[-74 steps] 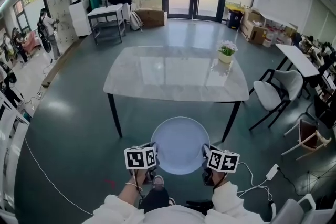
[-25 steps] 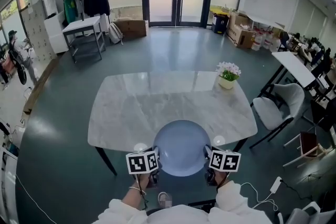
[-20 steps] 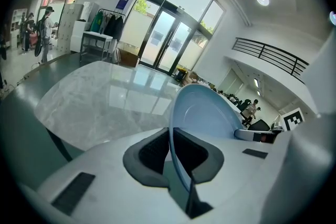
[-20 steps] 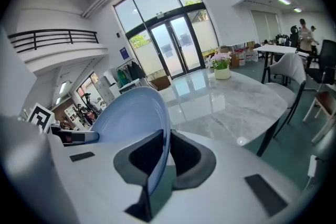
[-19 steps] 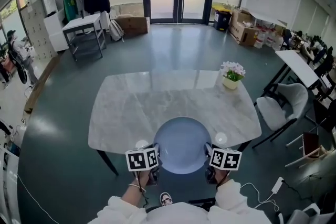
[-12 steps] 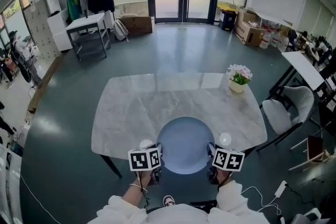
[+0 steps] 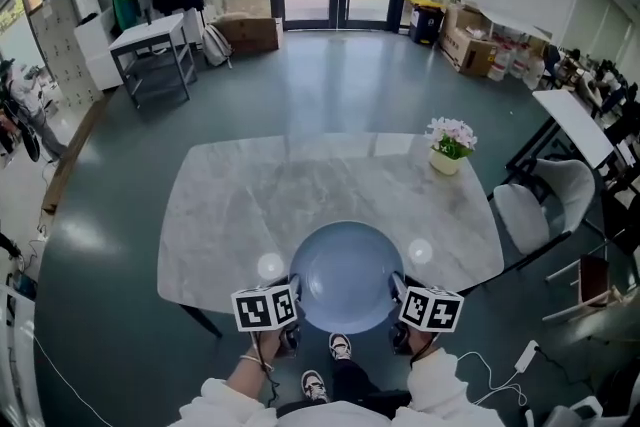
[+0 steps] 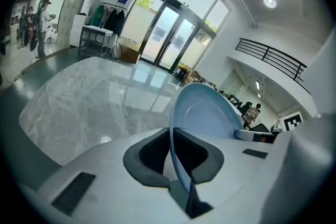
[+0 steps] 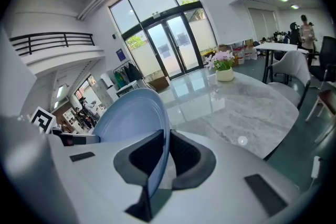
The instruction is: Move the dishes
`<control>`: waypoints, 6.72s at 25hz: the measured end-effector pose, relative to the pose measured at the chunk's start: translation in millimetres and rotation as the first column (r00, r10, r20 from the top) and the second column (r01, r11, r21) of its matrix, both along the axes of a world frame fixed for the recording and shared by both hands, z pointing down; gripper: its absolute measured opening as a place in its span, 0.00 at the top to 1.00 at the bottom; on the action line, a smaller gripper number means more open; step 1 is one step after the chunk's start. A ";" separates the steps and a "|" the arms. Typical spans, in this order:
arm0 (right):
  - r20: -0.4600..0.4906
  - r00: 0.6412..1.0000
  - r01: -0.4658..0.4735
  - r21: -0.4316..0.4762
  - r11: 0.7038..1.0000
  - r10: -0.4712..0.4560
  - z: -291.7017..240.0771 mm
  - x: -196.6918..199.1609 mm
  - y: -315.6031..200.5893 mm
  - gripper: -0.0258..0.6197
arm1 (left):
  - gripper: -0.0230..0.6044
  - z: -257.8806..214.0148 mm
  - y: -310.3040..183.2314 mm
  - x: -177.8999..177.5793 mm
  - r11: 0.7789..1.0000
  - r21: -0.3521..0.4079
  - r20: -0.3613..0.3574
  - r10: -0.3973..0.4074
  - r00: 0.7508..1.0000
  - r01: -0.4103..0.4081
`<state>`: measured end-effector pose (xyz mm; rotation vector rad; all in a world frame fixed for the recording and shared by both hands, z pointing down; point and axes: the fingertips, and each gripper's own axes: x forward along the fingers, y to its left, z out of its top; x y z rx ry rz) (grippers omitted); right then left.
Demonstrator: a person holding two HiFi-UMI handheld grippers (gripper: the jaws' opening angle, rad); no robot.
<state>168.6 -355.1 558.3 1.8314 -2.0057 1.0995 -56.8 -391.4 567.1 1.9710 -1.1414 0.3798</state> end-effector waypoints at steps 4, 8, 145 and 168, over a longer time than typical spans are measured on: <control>-0.008 1.000 0.027 -0.027 0.999 -0.027 12.0 2.4 -18.0 0.82 | 0.92 12.7 -13.9 2.1 0.999 -0.031 0.012 -0.021 1.000 0.022; -0.025 0.998 0.062 -0.044 0.997 -0.063 14.0 1.5 -33.7 0.82 | 0.93 14.1 -26.0 1.4 0.999 -0.045 0.024 -0.020 1.000 0.021; -0.162 0.981 0.109 0.023 0.994 -0.104 -2.9 -43.6 25.6 0.86 | 0.95 -28.8 30.0 35.2 0.974 0.178 0.132 0.118 0.984 -0.141; -0.146 0.972 0.191 0.038 0.981 -0.184 -15.4 -31.9 42.5 0.86 | 0.95 -38.8 60.7 35.6 0.984 0.174 0.153 0.011 0.988 -0.038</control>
